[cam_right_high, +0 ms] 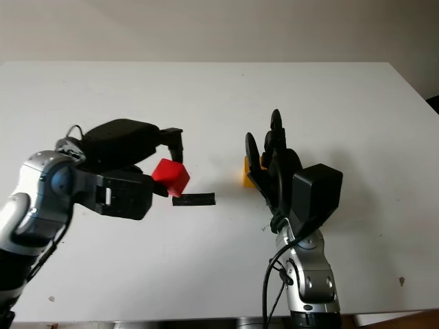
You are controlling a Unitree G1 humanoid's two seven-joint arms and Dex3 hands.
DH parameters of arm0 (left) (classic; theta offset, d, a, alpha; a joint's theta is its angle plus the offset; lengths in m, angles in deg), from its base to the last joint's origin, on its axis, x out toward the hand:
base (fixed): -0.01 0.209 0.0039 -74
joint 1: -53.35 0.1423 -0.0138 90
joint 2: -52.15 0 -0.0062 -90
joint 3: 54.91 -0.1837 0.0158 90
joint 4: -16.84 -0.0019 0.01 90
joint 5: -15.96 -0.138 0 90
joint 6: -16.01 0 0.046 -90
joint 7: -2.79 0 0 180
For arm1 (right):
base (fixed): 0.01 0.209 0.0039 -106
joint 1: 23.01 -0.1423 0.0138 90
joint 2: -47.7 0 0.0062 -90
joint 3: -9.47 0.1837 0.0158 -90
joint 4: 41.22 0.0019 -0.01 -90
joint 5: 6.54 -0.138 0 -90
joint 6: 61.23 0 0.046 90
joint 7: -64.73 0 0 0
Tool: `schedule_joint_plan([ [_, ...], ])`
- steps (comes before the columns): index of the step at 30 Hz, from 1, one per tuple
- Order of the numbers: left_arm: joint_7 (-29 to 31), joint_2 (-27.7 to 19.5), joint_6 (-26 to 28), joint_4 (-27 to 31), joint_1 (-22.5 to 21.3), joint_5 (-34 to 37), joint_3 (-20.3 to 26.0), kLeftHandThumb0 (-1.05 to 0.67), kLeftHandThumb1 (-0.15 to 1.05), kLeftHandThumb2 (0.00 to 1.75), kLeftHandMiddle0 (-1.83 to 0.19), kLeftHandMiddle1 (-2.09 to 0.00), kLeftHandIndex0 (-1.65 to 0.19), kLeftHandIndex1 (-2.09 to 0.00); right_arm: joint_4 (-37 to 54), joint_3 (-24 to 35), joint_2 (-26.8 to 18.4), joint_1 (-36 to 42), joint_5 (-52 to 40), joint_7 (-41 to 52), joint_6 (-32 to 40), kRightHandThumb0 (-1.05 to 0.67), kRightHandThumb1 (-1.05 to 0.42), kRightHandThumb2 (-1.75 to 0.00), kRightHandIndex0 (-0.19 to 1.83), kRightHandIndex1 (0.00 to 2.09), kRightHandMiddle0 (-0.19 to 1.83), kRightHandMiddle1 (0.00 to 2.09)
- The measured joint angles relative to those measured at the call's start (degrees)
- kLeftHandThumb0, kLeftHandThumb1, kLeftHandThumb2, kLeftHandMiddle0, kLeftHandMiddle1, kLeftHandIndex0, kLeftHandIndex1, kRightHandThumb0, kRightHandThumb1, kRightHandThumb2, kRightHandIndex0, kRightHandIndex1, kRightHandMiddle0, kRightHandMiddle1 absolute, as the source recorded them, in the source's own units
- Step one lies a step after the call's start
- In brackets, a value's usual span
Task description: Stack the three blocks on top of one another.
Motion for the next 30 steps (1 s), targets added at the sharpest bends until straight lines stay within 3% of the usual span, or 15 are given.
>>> schedule_joint_plan([
  [1,-0.3,0.5,0.2,0.0,0.1,-0.7,-0.6,-0.38,0.92,0.05,-0.36,-0.04,-0.42,-1.44,0.0,-0.1,0.0,0.0,0.0,0.0,0.0,-0.63,-1.05,-0.51,-0.19,0.03,-0.17,0.05],
  [10,-0.8,4.9,3.1,0.2,2.1,-6.4,-5.1,-0.36,0.93,0.06,-0.40,-0.08,-0.37,-1.72,0.0,-0.5,0.3,-0.1,0.6,-0.1,-0.8,-0.62,-1.05,-0.52,-0.19,0.01,-0.19,0.05],
  [30,-5.0,8.6,5.1,-1.5,3.6,-9.6,-5.8,-0.36,0.99,0.06,-0.34,-0.08,-0.24,-1.88,-0.8,-0.5,0.5,-0.1,0.8,0.5,-2.1,-0.65,-1.05,-0.50,-0.19,0.02,-0.19,0.05],
])
